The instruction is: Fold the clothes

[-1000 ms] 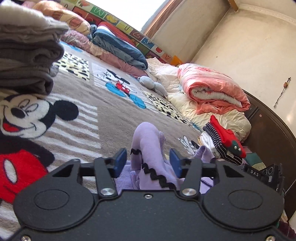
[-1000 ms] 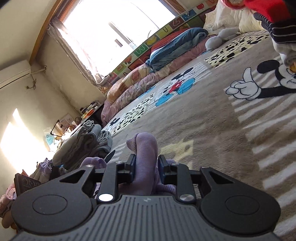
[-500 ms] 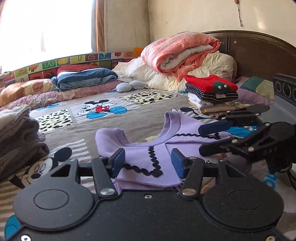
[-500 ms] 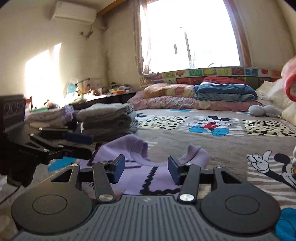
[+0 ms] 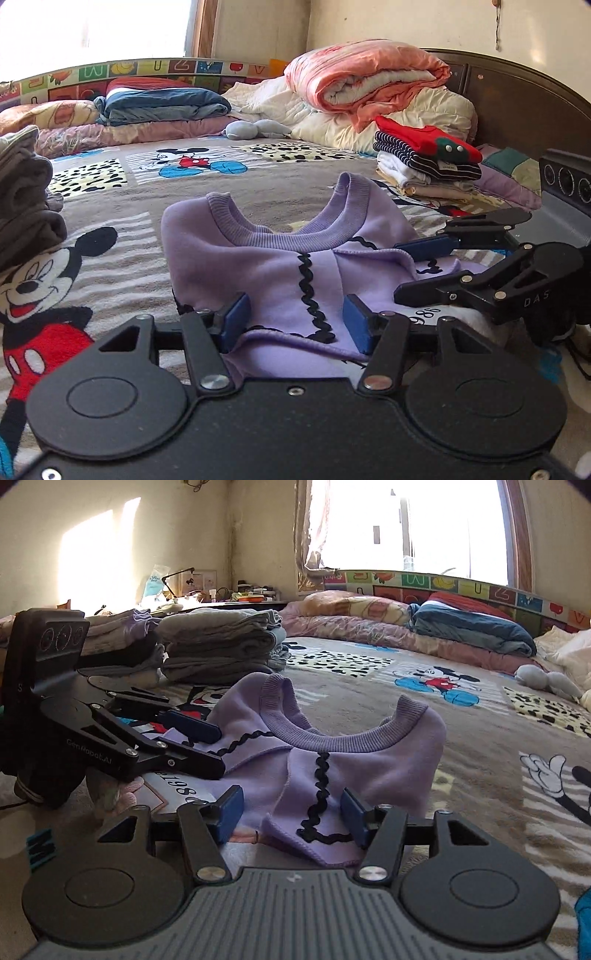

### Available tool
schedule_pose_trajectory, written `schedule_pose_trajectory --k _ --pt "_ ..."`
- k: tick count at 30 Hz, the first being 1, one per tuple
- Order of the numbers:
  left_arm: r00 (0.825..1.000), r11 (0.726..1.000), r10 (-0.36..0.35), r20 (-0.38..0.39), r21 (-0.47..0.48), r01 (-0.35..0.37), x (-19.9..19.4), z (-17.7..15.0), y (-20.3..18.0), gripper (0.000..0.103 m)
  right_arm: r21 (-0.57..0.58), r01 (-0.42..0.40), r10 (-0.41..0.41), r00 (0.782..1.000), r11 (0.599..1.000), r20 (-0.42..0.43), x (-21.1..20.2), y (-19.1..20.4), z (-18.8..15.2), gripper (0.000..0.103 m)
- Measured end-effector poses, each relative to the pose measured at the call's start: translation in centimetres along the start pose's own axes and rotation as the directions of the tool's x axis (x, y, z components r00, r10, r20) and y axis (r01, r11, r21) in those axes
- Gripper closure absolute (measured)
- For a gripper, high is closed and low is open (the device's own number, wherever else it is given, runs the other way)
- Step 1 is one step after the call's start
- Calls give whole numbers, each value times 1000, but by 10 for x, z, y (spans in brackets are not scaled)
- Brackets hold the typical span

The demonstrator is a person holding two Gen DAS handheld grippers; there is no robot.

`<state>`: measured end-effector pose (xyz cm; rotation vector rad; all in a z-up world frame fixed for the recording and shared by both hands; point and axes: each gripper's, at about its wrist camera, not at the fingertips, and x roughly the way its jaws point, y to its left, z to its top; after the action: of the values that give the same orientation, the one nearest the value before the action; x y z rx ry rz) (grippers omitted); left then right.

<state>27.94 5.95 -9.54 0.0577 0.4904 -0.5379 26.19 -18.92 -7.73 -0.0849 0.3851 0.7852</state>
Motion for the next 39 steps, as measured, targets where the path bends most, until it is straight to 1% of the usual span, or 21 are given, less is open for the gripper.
schedule_pose_trajectory --k 3,5,6,7,8,9,11,13,14,16,17,19,21,23,25,26,28,30,33,36,39 --pt "1000 1000 -14 22 9 14 -7 5 -2 47 20 -15 15 1000 1000 -18 2 -4 -2 44" --pt "998 1000 -15 54 1 15 -14 10 1 46 33 -24 25 999 999 -29 4 -6 -4 46" --pt "997 1000 -10 74 -1 10 -17 14 2 46 38 -36 36 999 999 -9 -2 -8 -1 49" --pt "996 1000 -4 93 2 4 -18 18 3 46 30 -31 30 999 999 32 -10 -10 6 48" --pt "994 1000 -3 107 6 2 -17 21 5 46 10 -12 12 998 1000 63 -15 -11 11 48" --pt "993 1000 -1 119 15 -1 -14 25 6 43 -13 10 -9 996 1000 92 -19 -12 17 47" --pt "990 1000 7 140 23 -11 -7 31 10 38 -62 51 -45 994 997 100 -10 -18 24 42" --pt "988 1000 3 153 14 -5 0 36 17 36 -111 91 -80 991 990 104 0 -24 30 41" --pt "988 1000 -7 153 15 5 4 37 20 34 -95 84 -74 992 992 104 4 -30 29 40" --pt "990 999 -22 139 35 17 13 37 23 31 -44 55 -50 993 998 103 12 -42 25 37" --pt "992 999 -27 127 46 21 18 37 24 30 -33 47 -44 995 998 88 17 -47 22 34" --pt "994 999 -35 103 38 31 27 35 30 30 -17 35 -35 998 999 50 29 -57 14 33" --pt "996 998 -58 61 30 56 35 31 32 23 22 13 -13 999 1000 36 36 -65 9 33" --pt "996 996 -71 46 49 69 37 27 28 21 65 -13 11 999 998 32 40 -71 7 29" --pt "997 994 -75 26 80 73 38 24 22 16 97 -34 32 999 995 22 42 -75 4 27" --pt "997 993 -77 16 88 75 40 22 20 15 104 -40 39 999 994 12 44 -75 3 26" --pt "996 994 -93 0 61 93 42 20 24 15 112 -49 50 999 993 -6 46 -74 2 23" --pt "995 994 -102 -14 48 103 45 19 26 15 120 -56 59 998 991 -24 49 -74 0 23" --pt "994 993 -106 -33 43 108 49 18 26 14 169 -67 77 996 983 -55 53 -79 -2 23" --pt "993 993 -111 -36 32 112 49 17 28 14 184 -73 88 993 980 -74 58 -81 -4 23" --pt "995 994 -96 -24 44 97 46 18 24 13 171 -66 79 994 983 -73 58 -78 -3 23"
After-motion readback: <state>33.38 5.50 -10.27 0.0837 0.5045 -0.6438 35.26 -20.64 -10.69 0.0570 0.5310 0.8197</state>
